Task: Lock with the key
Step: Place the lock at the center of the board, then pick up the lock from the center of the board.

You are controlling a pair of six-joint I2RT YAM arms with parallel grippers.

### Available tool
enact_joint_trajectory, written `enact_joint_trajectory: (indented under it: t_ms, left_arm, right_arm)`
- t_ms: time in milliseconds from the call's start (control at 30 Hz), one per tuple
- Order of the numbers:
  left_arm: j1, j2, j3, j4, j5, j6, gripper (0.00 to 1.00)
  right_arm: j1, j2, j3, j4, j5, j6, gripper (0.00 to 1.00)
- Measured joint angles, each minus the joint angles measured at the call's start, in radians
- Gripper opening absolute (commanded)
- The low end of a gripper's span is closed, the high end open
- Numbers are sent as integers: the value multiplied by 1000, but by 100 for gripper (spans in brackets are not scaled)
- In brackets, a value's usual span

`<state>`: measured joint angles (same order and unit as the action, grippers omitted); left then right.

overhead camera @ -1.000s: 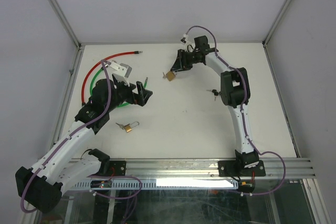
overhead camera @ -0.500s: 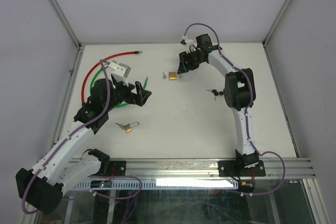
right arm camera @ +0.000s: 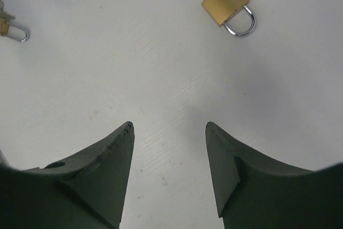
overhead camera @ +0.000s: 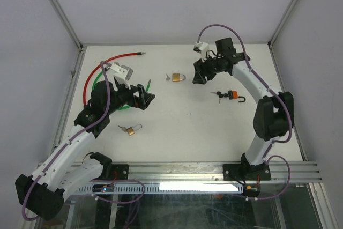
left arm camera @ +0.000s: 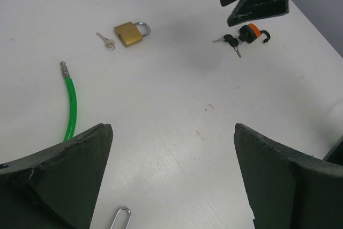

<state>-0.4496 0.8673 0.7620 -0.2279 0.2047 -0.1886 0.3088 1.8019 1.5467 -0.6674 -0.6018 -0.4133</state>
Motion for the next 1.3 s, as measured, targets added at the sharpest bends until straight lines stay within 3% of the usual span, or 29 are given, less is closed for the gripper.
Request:
enact_joint_trajectory:
  t_ms: [200,367,700,933,1300]
  left_arm:
    - [0,-7,0,0,15,4,99]
    - [14,-30,-6,0,34,10,99]
    - [40,-51,-9,4,67,17,99]
    - [72,-50,-13,10,84,18,99]
    - [115,-5,-25,11,101,16,99]
  right_arm:
    - [-66,-225,-202,-16,-43,-78,59]
    - [-191,-383,-381,10,-126,-111,61]
    - [-369,-610,-655,193,-361,-137,60]
    - [-403,-639,-708,243,-454,-184,60]
    - [-406,-579,-709,250,-433,-248,59]
